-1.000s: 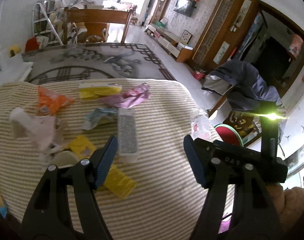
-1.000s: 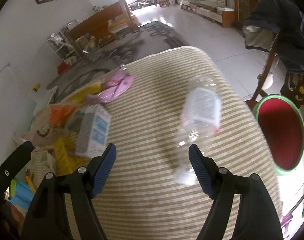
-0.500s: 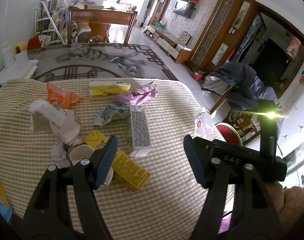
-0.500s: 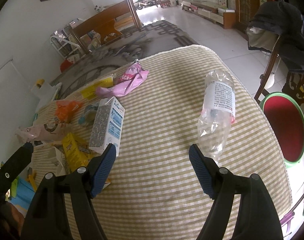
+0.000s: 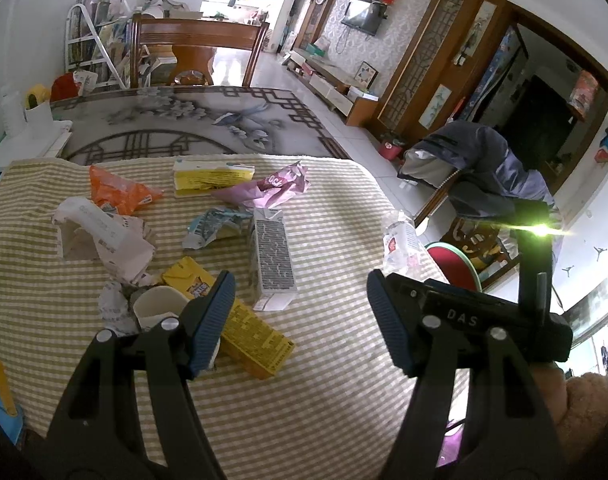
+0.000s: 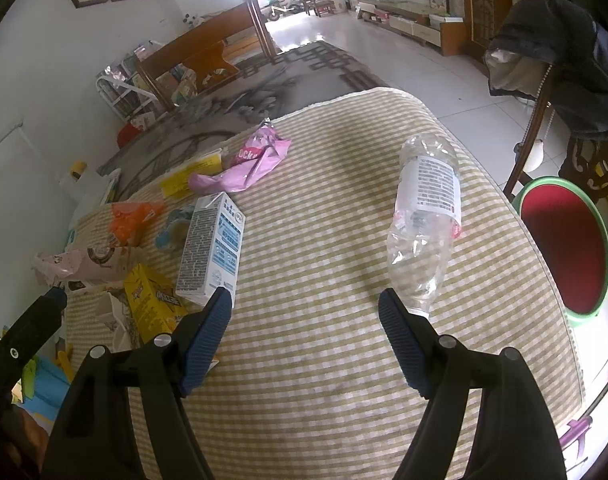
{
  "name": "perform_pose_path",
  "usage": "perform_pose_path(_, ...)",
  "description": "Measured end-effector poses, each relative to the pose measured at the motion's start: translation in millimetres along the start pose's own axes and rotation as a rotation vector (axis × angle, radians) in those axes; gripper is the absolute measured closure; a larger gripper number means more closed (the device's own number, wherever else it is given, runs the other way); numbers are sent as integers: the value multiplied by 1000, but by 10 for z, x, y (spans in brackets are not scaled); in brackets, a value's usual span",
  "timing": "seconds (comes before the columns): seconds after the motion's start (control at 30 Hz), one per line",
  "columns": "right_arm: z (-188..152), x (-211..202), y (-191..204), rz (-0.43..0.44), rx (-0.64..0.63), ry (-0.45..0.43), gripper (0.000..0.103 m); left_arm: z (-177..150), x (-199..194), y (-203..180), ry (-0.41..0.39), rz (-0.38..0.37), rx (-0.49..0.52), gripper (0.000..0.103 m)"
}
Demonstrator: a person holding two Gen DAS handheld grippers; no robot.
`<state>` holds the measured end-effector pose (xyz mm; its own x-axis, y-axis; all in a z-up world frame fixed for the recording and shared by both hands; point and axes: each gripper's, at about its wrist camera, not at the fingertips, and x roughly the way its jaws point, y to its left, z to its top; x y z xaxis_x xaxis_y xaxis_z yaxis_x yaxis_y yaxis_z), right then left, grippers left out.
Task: Collect trash
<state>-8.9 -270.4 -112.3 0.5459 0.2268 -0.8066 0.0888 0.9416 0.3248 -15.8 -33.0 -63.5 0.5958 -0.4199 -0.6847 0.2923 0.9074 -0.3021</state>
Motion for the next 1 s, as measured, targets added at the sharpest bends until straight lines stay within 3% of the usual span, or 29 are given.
perform_pose_path(0.27,-5,-39,-68,-4,14,-4,29,98,-172,50,-54,8,-1,38)
perform_pose_path(0.43,-18,-58,-77,-6,13,-9,29,240,-509,559,-138,107,-100,34)
perform_pose_path(0.6,-30,-26,-127,-5,42,1,29,146,-572,1099,-111,213,-233,34)
perform_pose_path(0.77,-33,5,-73,4,31,10,29,142,-484,1240,-89,172,-303,34)
perform_pose_path(1.0,-52,20,-80,2,34,18,29,207,-195,1028,-21,102,-243,34)
